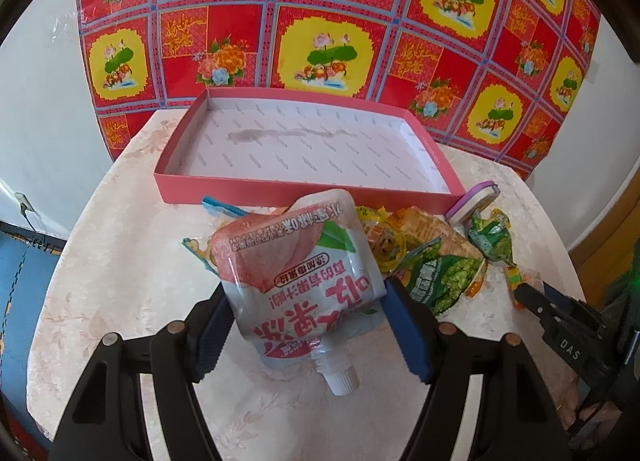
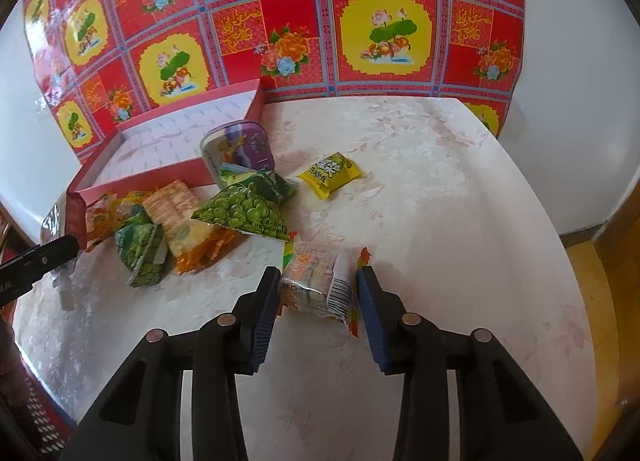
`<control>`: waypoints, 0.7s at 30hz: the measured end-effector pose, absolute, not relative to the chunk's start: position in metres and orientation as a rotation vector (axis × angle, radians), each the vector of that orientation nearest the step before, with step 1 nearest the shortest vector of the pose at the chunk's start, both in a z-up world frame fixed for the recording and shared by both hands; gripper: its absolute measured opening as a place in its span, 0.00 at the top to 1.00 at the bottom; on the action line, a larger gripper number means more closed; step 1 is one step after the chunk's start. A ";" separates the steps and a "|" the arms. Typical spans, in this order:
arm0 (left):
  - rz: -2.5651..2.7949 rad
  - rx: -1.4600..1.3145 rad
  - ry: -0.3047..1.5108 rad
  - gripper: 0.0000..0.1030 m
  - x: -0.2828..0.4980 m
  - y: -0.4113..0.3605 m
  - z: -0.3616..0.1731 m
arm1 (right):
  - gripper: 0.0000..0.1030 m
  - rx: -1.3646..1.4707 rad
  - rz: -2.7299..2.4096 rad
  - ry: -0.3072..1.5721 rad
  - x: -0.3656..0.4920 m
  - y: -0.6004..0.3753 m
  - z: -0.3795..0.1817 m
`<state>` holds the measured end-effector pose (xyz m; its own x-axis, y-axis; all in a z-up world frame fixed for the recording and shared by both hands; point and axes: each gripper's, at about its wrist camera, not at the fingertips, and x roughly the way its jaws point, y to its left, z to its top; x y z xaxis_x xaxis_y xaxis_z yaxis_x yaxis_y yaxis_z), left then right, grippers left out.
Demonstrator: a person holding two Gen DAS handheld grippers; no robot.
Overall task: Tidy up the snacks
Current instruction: 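Lift the pouch with the left gripper while the right gripper carries the candy packet toward the pink box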
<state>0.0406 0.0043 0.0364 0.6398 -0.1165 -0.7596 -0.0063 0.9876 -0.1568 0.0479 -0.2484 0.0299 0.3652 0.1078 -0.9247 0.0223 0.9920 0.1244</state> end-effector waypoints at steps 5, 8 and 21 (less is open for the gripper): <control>-0.070 -0.149 0.859 0.27 0.036 0.006 0.044 | 0.61 0.117 0.081 1.166 0.044 -0.241 0.048; -0.076 -0.148 0.850 0.27 0.033 0.007 0.049 | 0.61 0.113 0.107 1.146 0.044 -0.235 0.058; -0.078 -0.125 0.807 0.27 0.035 0.016 0.074 | 0.61 0.114 0.228 1.101 0.059 -0.202 0.085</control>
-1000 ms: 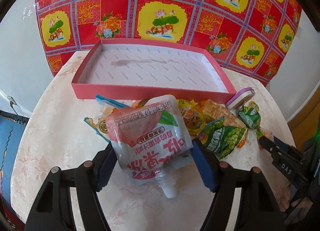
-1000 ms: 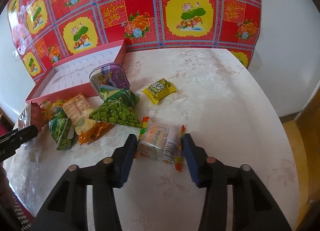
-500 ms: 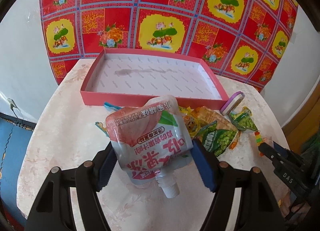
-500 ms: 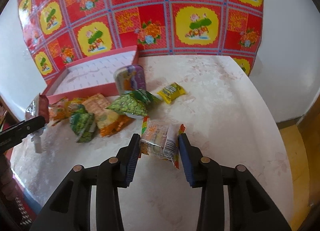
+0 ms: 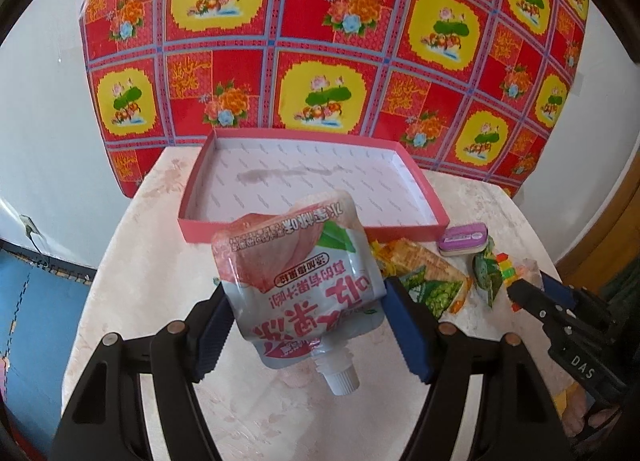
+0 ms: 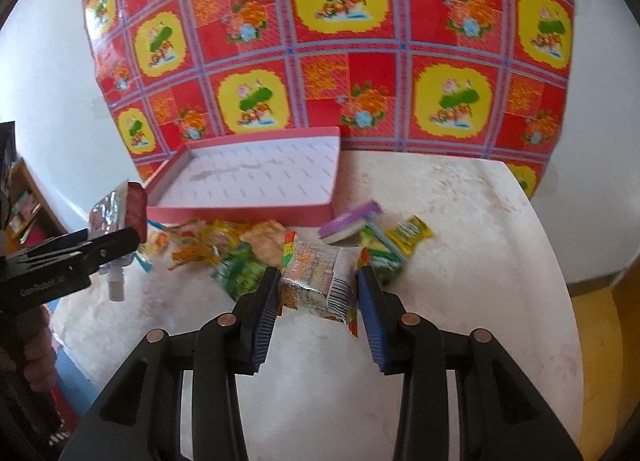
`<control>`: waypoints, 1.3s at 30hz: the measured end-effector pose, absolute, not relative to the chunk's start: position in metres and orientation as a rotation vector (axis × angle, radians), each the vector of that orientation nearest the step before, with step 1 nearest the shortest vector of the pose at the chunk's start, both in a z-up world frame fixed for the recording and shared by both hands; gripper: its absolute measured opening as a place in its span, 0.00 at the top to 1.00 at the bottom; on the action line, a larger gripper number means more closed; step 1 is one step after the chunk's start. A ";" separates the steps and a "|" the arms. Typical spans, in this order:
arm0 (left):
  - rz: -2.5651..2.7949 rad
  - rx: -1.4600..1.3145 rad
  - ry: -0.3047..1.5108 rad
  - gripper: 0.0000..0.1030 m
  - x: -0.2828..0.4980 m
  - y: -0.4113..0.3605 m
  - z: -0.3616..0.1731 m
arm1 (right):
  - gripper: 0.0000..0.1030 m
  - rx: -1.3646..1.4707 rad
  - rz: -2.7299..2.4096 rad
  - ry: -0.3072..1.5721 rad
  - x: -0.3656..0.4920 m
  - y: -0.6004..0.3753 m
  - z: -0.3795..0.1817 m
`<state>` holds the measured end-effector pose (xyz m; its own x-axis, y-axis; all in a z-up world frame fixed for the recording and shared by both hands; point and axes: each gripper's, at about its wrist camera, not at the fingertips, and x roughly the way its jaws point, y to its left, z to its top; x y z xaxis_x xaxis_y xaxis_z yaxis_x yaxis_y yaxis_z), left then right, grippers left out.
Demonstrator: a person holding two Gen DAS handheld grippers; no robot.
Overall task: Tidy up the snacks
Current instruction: 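Lift the pouch with the left gripper while the right gripper carries the candy packet toward the pink box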
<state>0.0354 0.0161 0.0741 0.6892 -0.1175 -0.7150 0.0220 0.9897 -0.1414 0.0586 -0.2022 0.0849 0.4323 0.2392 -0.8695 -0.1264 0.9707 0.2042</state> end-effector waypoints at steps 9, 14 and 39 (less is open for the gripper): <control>-0.068 -0.097 0.794 0.27 0.057 0.023 0.087 | 0.61 0.165 0.287 1.120 0.087 -0.191 0.088; -0.067 -0.077 0.776 0.27 0.070 0.024 0.095 | 0.61 0.177 0.314 1.110 0.108 -0.183 0.093; -0.017 -0.111 0.821 0.27 0.171 0.036 0.077 | 0.61 0.219 0.349 1.145 0.214 -0.148 0.050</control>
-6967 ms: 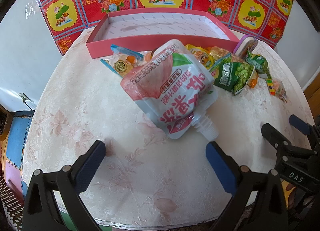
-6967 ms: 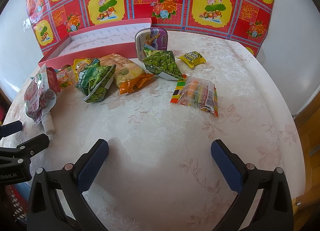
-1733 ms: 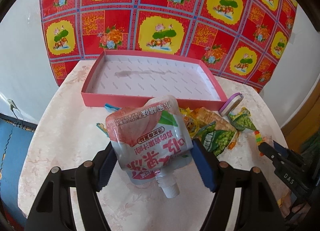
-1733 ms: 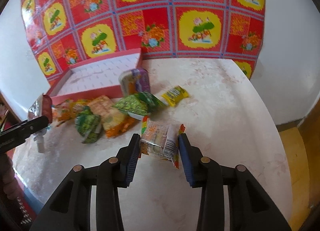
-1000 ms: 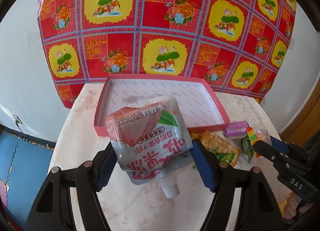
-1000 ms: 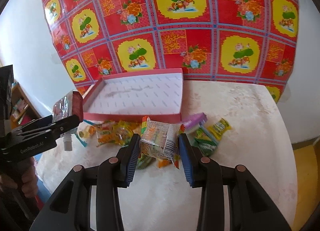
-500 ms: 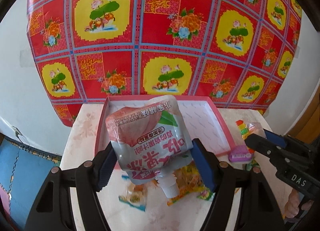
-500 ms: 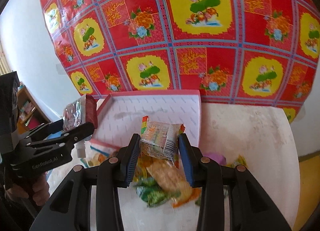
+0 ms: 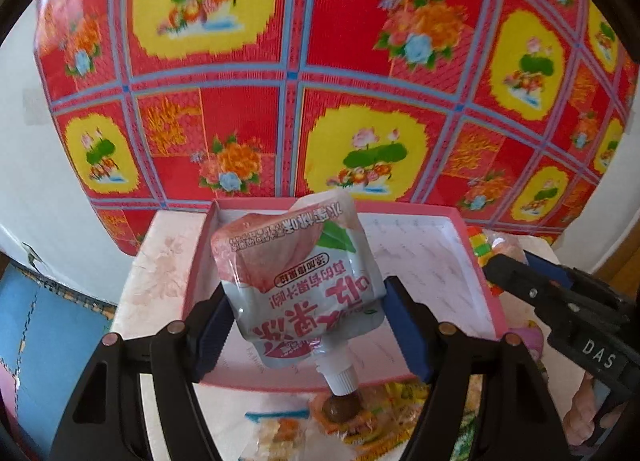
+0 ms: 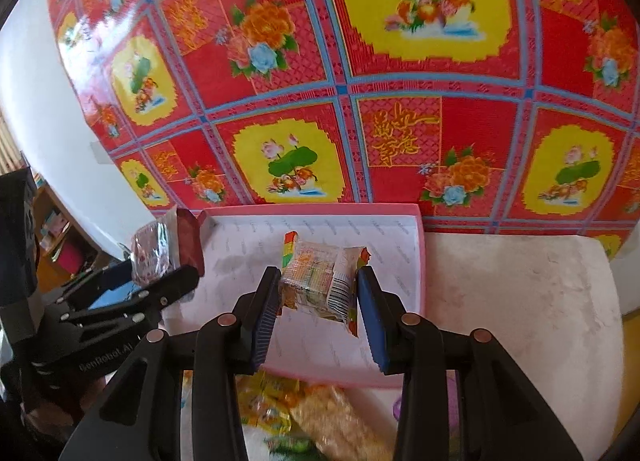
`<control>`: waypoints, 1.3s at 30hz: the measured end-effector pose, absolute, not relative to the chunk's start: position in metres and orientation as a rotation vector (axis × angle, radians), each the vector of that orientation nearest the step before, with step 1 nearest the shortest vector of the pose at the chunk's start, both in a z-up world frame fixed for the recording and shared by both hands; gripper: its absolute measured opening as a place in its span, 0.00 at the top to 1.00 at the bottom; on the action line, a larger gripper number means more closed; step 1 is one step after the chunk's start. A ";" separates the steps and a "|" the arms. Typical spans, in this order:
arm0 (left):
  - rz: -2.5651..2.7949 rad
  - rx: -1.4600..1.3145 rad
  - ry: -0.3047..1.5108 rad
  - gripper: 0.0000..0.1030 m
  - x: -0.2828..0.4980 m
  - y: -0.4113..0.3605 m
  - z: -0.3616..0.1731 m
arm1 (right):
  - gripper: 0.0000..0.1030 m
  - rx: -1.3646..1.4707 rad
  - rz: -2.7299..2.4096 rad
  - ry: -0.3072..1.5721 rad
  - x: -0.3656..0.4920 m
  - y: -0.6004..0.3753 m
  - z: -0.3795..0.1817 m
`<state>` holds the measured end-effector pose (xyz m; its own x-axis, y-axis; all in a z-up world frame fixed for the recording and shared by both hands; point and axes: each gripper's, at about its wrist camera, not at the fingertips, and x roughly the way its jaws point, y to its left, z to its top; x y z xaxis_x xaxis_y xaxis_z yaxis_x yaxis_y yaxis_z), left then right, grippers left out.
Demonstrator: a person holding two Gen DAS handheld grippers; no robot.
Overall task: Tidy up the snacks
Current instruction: 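Lower the pouch into the pink box and open the left gripper while the right gripper releases the candy packet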
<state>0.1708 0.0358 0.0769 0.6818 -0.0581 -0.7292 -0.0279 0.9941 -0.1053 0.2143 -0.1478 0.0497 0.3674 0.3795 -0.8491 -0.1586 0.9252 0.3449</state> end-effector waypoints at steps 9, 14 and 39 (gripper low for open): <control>-0.009 -0.107 0.853 0.27 0.211 0.030 0.048 | 0.61 0.218 0.329 1.162 0.241 -0.144 0.015; 0.008 -0.114 0.877 0.27 0.230 0.029 0.034 | 0.61 0.219 0.315 1.185 0.254 -0.143 -0.004; 0.025 -0.127 0.914 0.20 0.240 0.030 0.012 | 0.44 0.250 0.323 1.192 0.256 -0.143 -0.015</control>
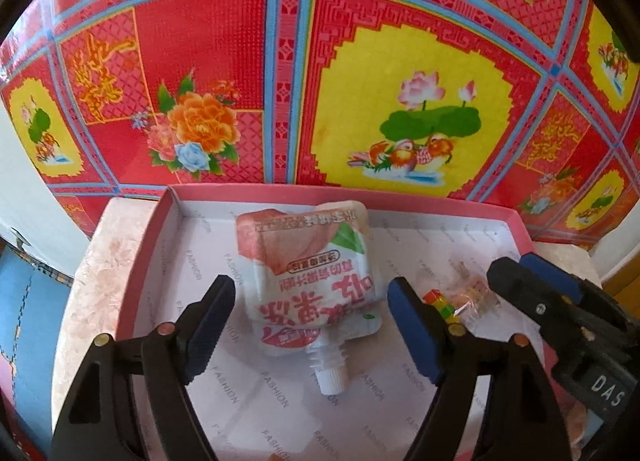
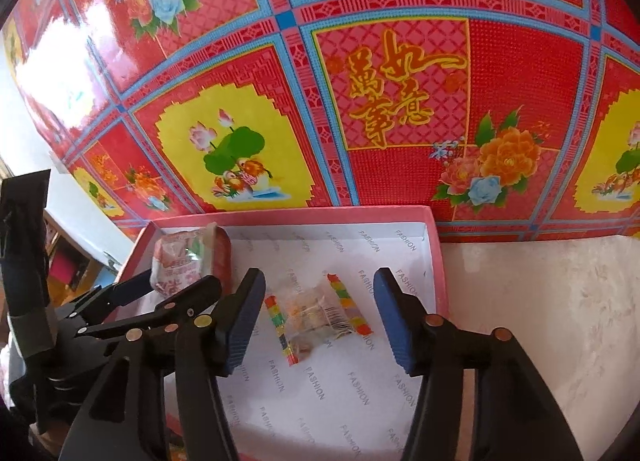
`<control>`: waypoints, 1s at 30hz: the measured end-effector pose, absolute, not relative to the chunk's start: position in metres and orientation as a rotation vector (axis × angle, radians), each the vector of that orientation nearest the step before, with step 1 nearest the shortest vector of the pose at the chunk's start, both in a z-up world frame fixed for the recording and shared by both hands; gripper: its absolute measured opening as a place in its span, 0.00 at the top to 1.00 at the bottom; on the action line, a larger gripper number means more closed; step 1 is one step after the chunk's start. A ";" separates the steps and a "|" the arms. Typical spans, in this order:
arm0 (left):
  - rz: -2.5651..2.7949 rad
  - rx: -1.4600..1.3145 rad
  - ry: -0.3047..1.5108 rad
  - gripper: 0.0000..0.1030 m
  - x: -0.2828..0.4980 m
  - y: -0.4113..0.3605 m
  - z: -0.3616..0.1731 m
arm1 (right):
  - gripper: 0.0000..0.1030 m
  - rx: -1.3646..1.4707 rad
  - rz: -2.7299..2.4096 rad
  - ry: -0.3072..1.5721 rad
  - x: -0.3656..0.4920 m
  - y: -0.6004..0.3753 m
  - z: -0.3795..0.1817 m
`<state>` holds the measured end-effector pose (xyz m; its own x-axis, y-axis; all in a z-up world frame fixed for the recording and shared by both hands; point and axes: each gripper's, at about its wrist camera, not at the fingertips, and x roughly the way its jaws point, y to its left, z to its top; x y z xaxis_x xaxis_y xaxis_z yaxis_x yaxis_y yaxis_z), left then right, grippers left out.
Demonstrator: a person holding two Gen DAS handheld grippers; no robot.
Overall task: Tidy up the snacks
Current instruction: 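Lower the pouch into the pink box and open the left gripper while the right gripper releases the candy packet, then move both grippers back toward the remaining snacks on the table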
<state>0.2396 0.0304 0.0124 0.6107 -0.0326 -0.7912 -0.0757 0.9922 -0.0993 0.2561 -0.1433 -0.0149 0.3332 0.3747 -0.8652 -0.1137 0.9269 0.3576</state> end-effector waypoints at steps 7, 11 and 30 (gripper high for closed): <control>0.025 -0.134 0.905 0.20 0.224 0.035 0.024 | 0.44 0.270 0.327 1.175 0.248 -0.150 -0.002; 0.032 -0.134 0.898 0.20 0.210 0.038 0.032 | 0.44 0.272 0.324 1.169 0.241 -0.154 0.006; 0.026 -0.152 0.897 0.20 0.148 0.042 0.052 | 0.44 0.298 0.303 1.171 0.183 -0.161 0.029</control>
<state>0.1480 0.0425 0.0520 0.6241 -0.0409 -0.7802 -0.0863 0.9889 -0.1209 0.1834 -0.1608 0.0293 0.3583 0.3833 -0.8513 -0.0770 0.9208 0.3823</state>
